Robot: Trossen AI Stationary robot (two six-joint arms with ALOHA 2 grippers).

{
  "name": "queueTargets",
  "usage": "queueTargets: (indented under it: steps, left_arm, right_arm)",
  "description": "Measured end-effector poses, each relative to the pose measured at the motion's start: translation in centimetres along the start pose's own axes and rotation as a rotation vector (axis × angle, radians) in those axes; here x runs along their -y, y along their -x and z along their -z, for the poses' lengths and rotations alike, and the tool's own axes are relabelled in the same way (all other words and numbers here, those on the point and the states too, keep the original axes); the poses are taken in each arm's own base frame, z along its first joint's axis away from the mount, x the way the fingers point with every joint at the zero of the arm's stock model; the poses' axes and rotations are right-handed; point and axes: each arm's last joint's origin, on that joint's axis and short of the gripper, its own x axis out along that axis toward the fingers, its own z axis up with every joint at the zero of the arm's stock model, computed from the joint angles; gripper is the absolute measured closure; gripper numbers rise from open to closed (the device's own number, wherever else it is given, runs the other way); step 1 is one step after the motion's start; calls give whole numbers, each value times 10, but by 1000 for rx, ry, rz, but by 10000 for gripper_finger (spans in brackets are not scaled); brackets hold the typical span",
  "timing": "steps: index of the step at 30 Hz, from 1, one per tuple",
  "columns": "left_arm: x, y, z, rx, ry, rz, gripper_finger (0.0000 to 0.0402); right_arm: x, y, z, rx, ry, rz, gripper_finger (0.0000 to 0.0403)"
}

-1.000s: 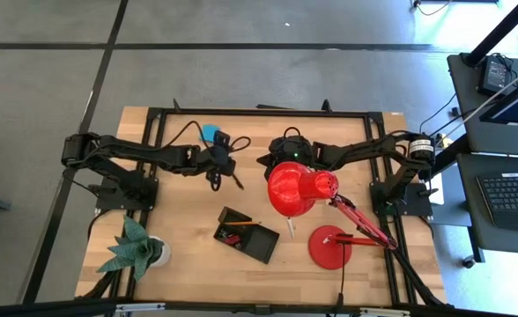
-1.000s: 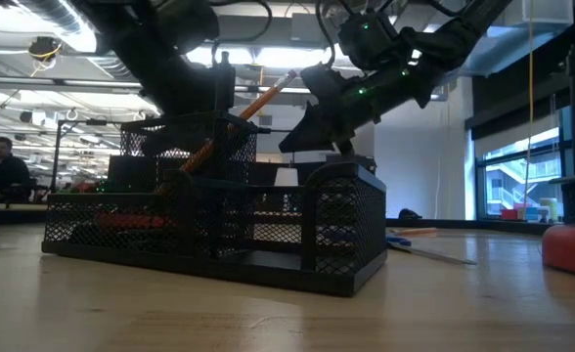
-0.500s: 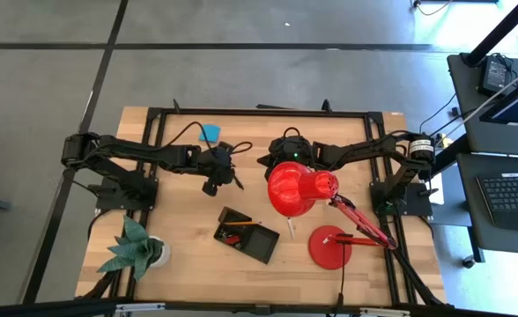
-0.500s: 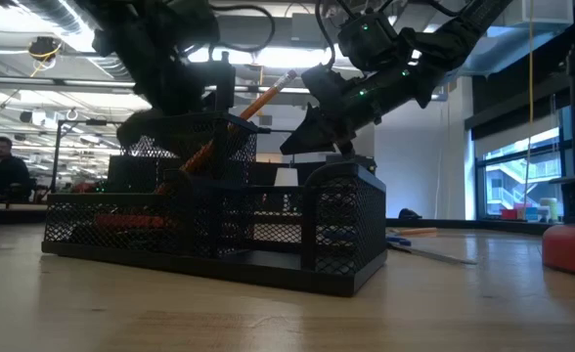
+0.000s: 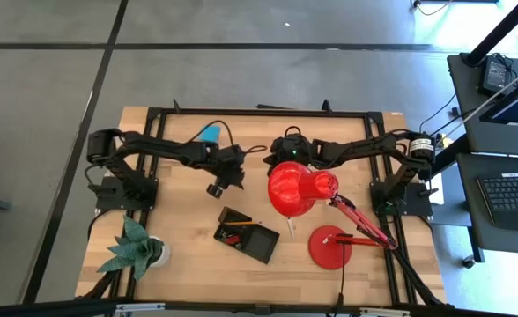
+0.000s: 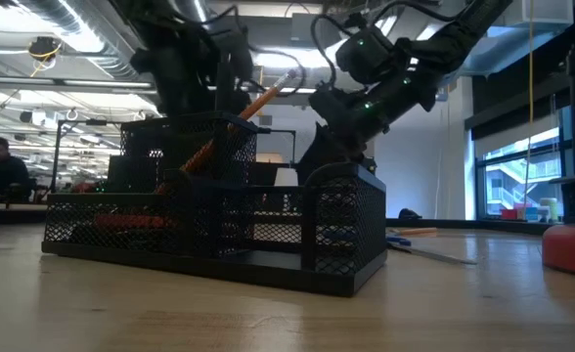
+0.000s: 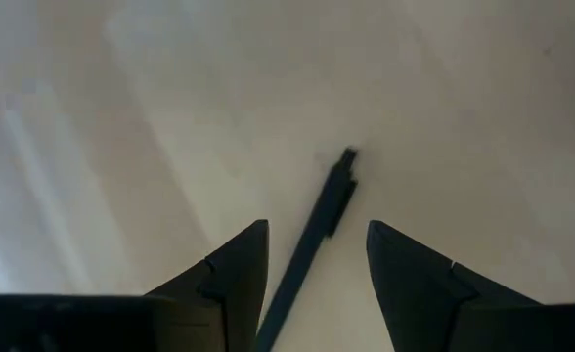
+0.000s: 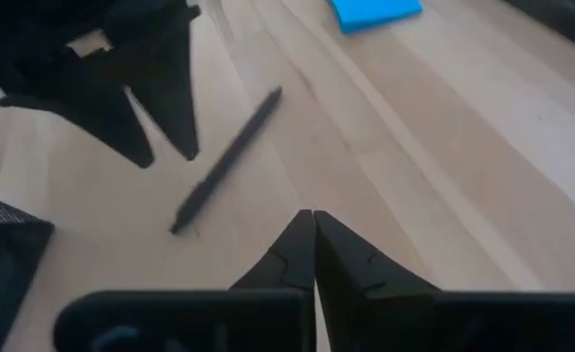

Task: Pick and place office supplies into organizer
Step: Put the black pen into the desk organizer

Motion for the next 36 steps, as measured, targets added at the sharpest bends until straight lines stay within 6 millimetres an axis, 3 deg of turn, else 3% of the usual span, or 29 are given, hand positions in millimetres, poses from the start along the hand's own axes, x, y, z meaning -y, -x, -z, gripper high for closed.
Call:
queueTargets:
  steps: [13,22,36]
  left_arm:
    - [0,-37,4,-61,-25,93,233]
    - [-3,-48,11,-93,48,128,236]
    - [-3,-49,13,-75,122,152,333]
  right_arm:
    - [2,0,8,-87,46,19,391]
    - [2,0,8,-86,46,19,387]
    - [2,0,8,-83,99,30,394]
